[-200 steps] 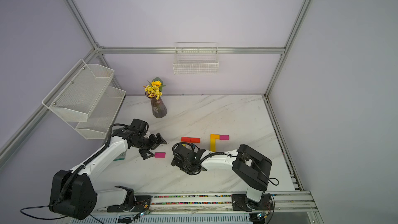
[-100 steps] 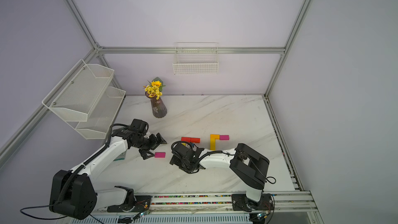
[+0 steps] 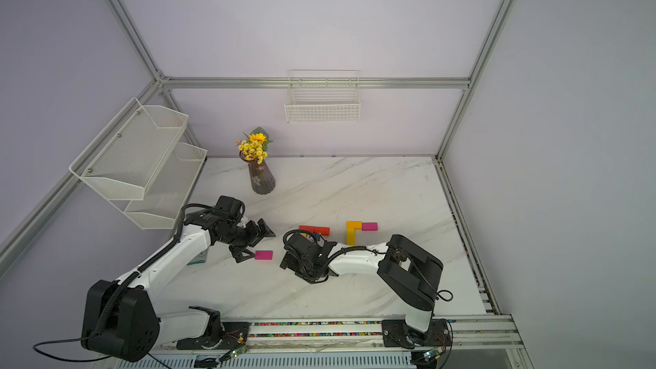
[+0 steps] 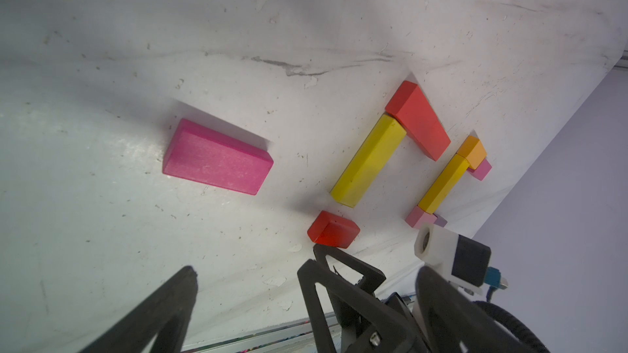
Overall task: Assemble the letter c with building blocks
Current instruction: Assemble the building block at the center of the board.
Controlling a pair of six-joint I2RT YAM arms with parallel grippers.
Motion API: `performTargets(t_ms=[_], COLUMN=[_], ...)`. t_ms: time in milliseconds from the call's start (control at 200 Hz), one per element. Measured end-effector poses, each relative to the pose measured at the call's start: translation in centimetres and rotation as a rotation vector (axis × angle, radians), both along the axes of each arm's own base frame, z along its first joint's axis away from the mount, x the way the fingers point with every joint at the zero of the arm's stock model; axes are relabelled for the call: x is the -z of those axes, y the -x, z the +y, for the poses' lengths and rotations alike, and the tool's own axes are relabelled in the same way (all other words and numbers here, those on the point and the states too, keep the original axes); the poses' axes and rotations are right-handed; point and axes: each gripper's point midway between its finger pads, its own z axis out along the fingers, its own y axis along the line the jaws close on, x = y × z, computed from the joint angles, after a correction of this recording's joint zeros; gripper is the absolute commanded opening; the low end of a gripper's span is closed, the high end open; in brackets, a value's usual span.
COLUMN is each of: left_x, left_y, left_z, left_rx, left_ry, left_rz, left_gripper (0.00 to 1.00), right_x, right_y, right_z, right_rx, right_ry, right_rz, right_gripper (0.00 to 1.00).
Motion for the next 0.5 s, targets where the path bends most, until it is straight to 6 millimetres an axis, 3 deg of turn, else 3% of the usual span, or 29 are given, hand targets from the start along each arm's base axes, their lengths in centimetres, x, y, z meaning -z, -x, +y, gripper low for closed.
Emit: performTargets(t_ms=[500], left_x=[0.17], left_y=[-0.28], left_z=[-0.12], left_rx=[0.001], left_ry=[0.004], left_rz=[-0.002], left_gripper=[1.0], right_x=[-0.03], right_y=[-0.82], right_z=[-0.04], right_rx=[0.001], right_ry=[-0.008], right_rz=[0.002], right_gripper=[0.83])
